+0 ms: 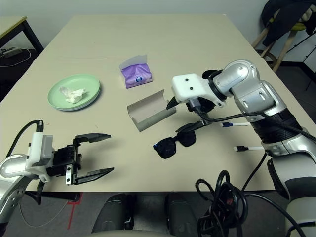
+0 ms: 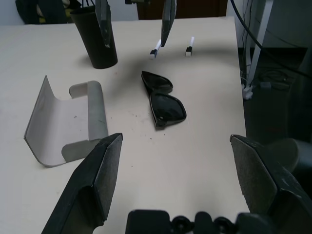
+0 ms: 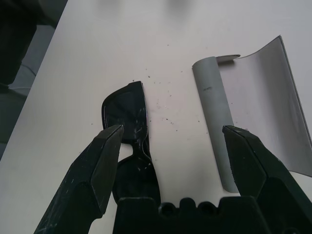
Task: Organize and tidy the items on the table.
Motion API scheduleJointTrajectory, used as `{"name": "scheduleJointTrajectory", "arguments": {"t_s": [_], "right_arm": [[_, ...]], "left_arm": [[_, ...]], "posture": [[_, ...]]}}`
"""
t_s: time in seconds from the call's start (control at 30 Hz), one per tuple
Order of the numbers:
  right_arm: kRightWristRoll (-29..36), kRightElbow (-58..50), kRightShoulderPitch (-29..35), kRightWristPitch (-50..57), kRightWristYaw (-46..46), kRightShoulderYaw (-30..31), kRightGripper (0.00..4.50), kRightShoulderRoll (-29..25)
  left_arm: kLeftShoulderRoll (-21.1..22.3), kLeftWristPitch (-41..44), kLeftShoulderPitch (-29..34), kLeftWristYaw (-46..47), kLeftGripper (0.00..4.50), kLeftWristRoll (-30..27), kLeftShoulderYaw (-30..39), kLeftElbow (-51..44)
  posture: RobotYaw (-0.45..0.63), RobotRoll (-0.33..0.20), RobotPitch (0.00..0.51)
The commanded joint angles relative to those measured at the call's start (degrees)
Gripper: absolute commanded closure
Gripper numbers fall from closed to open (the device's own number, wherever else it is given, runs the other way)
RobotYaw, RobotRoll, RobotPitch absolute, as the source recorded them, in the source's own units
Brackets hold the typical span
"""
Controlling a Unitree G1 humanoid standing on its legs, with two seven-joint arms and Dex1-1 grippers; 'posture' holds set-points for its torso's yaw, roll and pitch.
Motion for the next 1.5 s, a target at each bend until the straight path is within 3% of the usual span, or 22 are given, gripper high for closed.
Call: {"name": "scheduleJointTrajectory", "arguments": {"t_s": [0.03,0.33,0.83,1.5], "right_arm": [[0.0,-2.3,0.5,-0.9,0.3,1.8,0.0,-1.5],[-2.3,-3.5,3.7,-7.7,0.3,6.4,0.0,-5.3],[-14.8,0.3,5.8,-14.3,-3.4,8.7,0.0,1.0],[-19.1,-3.4,7.4,-11.7,-3.5,8.6,0.0,2.4]], "left_arm": [[0.5,-0.2,-0.1,-0.3,0.04,1.4,-1.3,1.2],[0.3,-0.6,-0.3,-0.1,0.04,1.9,-1.5,1.7],[0.0,-0.2,-0.4,0.9,0.04,2.5,-2.6,1.0],[-2.5,1.9,-1.9,4.9,0.04,-0.5,-2.1,0.3]], "posture": [[0.13,0.0,0.102],[0.13,0.0,0.104],[0.14,0.0,0.113],[0.15,0.0,0.12]]}}
